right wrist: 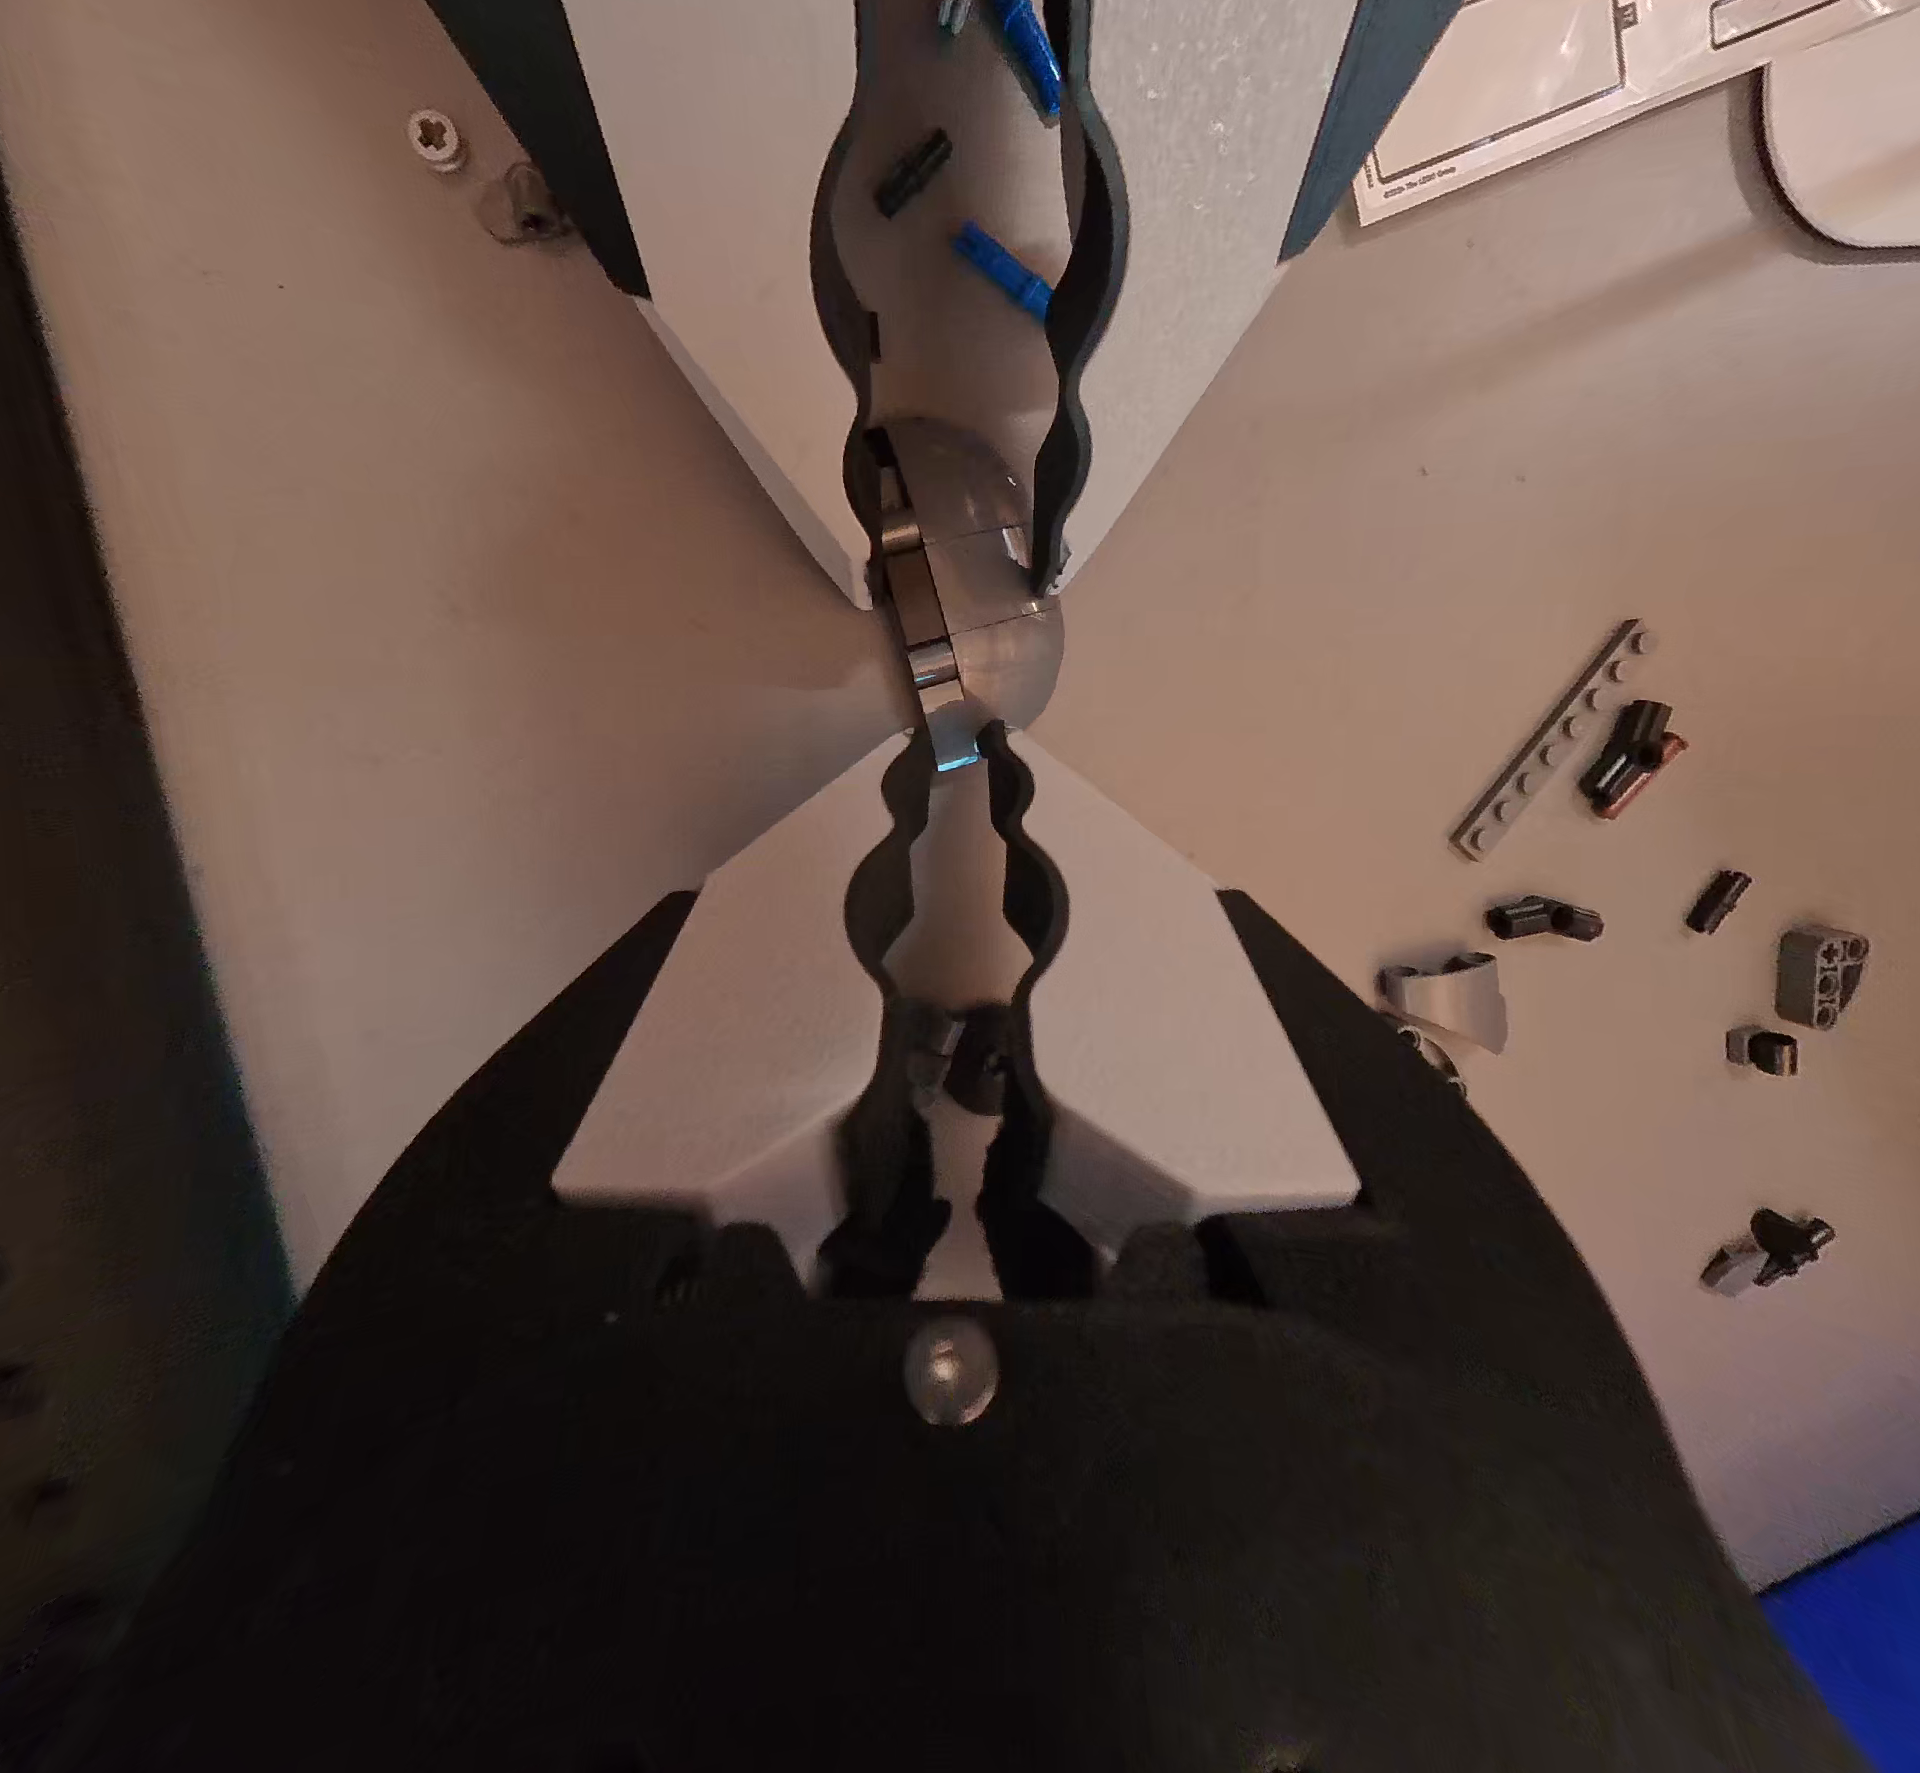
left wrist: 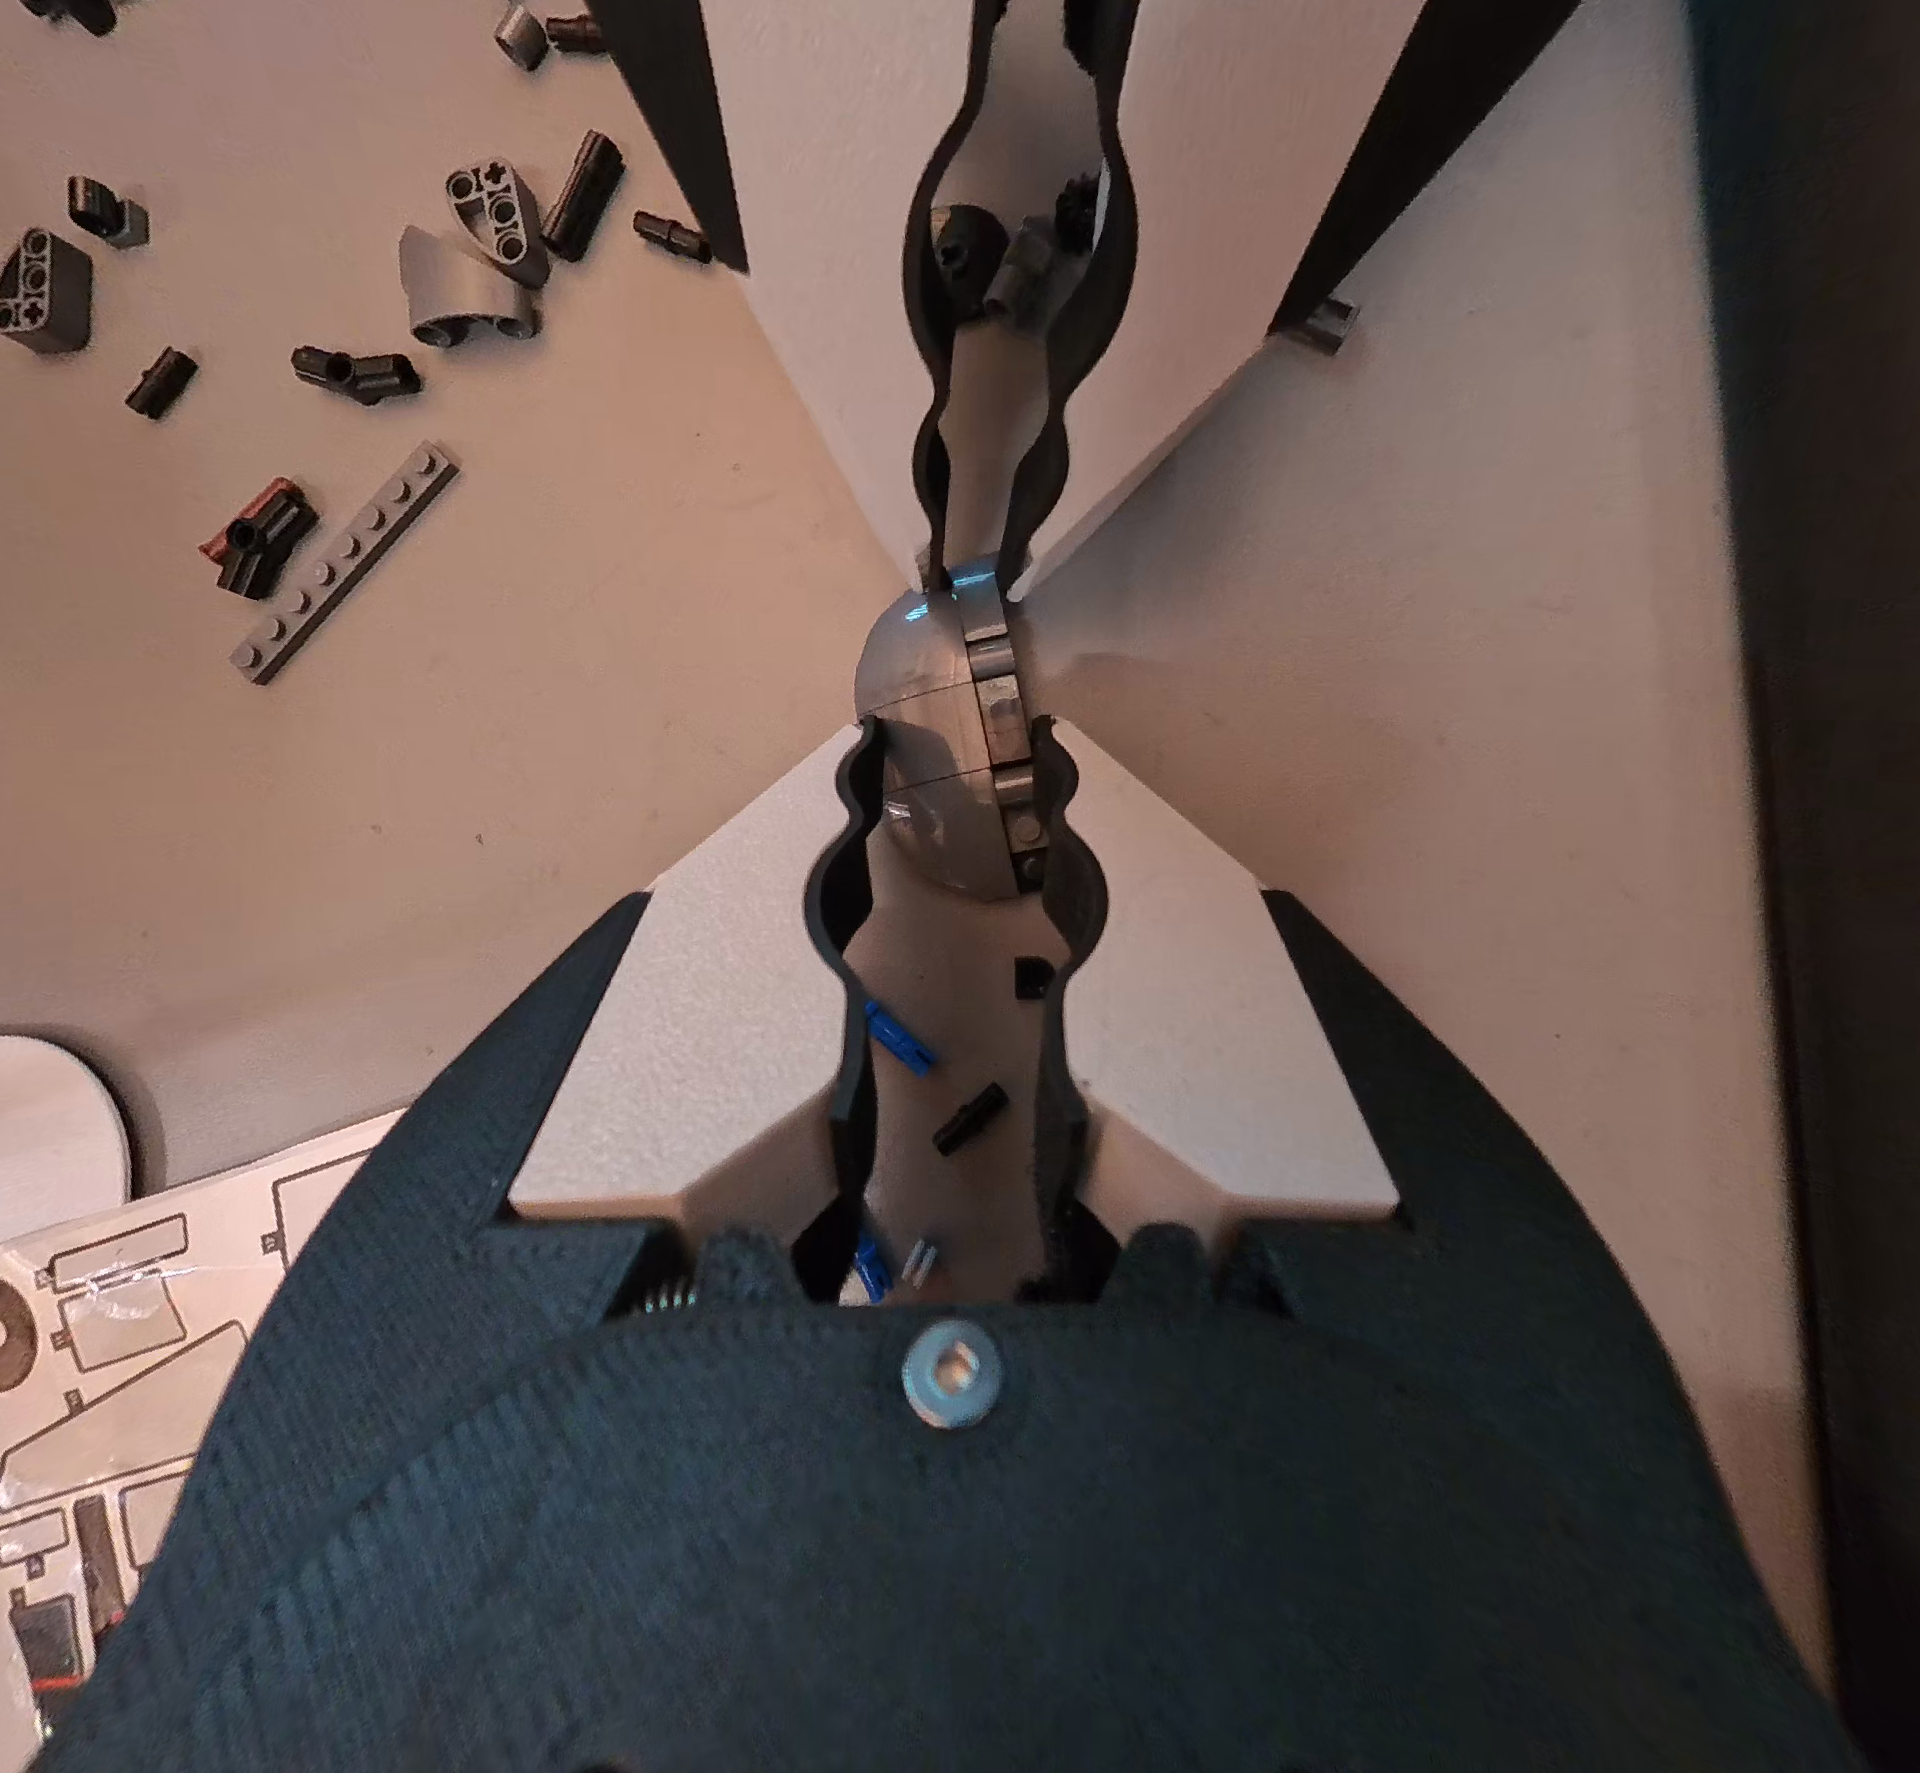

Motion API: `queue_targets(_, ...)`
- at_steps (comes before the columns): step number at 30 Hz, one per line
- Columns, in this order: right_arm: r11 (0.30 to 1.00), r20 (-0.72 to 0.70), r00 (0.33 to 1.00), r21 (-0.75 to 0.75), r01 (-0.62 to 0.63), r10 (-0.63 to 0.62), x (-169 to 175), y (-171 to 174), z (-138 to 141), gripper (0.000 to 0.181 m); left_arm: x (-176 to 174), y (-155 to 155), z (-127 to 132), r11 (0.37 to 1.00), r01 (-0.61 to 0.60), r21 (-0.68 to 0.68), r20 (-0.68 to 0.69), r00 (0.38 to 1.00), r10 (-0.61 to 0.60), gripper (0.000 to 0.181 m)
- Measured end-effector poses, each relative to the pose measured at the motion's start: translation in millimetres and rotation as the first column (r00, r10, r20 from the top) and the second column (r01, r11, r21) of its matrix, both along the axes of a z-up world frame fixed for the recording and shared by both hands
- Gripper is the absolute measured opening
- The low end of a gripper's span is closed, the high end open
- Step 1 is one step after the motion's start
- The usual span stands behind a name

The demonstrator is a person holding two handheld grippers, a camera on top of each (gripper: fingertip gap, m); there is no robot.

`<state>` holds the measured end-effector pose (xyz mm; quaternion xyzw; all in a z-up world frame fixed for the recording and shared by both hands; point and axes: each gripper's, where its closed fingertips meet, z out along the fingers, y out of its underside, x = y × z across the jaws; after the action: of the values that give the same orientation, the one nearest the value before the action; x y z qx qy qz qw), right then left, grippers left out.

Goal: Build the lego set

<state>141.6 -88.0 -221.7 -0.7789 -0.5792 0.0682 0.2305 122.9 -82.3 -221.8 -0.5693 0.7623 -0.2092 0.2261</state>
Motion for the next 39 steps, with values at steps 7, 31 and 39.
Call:
queue_targets(7, 0.999, 0.001, 1.0, -0.036, 0.025, -0.025, -0.3, 0.3, -1.7, 0.012, 0.4, -0.4, 0.1, 1.0, -0.001, -0.009, 0.004, 1.0, 0.002, 0.026)
queue_targets(31, 0.995, -0.13, 0.991, -0.094, 0.022, -0.034, 0.7, 0.5, -1.9, 0.008, -1.1, 1.5, 0.1, 1.0, -0.007, -0.013, 0.003, 1.0, 0.007, 0.027)
queue_targets(39, 0.994, -0.101, 0.993, -0.096, 0.058, -0.068, -0.8, 1.7, -1.9, 0.008, -1.6, 2.2, 0.0, 1.0, -0.011, -0.011, 0.002, 1.0, 0.011, 0.027)
